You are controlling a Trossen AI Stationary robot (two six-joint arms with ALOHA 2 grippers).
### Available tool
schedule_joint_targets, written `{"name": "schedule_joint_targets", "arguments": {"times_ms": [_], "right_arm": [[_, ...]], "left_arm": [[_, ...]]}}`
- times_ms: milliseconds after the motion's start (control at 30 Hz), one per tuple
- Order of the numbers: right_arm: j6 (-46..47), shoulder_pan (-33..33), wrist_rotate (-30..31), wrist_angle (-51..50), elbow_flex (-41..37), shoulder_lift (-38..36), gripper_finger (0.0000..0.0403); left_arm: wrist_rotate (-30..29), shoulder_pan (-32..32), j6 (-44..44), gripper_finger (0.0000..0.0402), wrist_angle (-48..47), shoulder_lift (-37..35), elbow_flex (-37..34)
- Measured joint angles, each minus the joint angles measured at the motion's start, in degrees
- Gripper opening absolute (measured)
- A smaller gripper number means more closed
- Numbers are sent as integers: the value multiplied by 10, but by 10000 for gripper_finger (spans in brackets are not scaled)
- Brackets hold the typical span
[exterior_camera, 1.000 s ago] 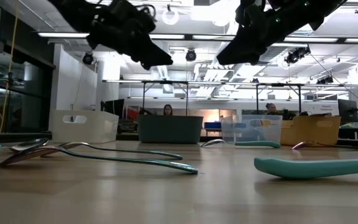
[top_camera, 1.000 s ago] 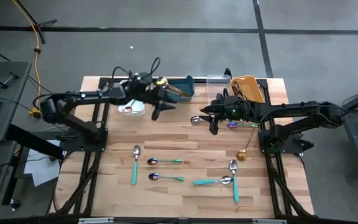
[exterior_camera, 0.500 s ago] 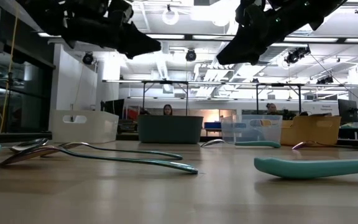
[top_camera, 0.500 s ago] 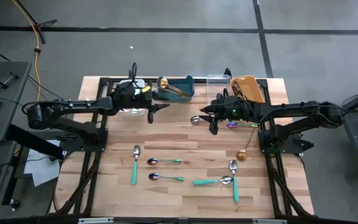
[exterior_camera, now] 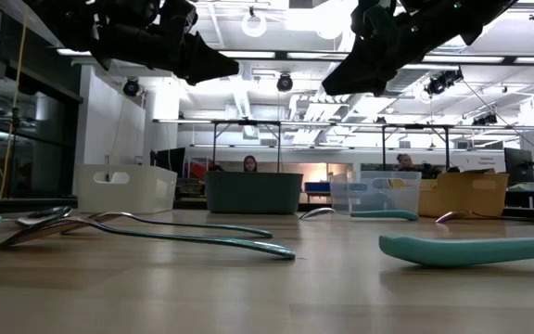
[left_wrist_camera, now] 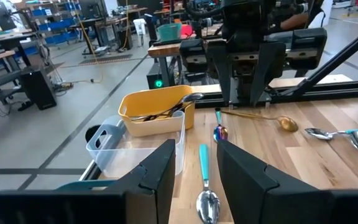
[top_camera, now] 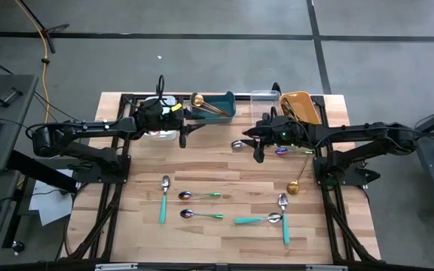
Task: Sort silverware by color (type)
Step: Put the light blue spoon into the transparent bin
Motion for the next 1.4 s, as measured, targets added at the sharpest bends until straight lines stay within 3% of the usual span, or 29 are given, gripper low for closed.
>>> {"name": "schedule_joint_targets", "arguments": {"times_ms": [233, 533, 867, 1400], "right_arm": [[0, 0, 0, -8, 0, 0, 136], [0, 0, 0, -10, 0, 0, 136], [-13, 0, 0, -7, 0, 0, 136], [19, 0, 0, 3, 0, 0, 136]], "left_arm": [[0, -1, -18, 113, -5, -12, 0], [1, -4, -21, 113, -94, -93, 1], [38, -5, -58, 113, -73, -100, 1], [39, -12, -100, 113, -20, -100, 1]]}}
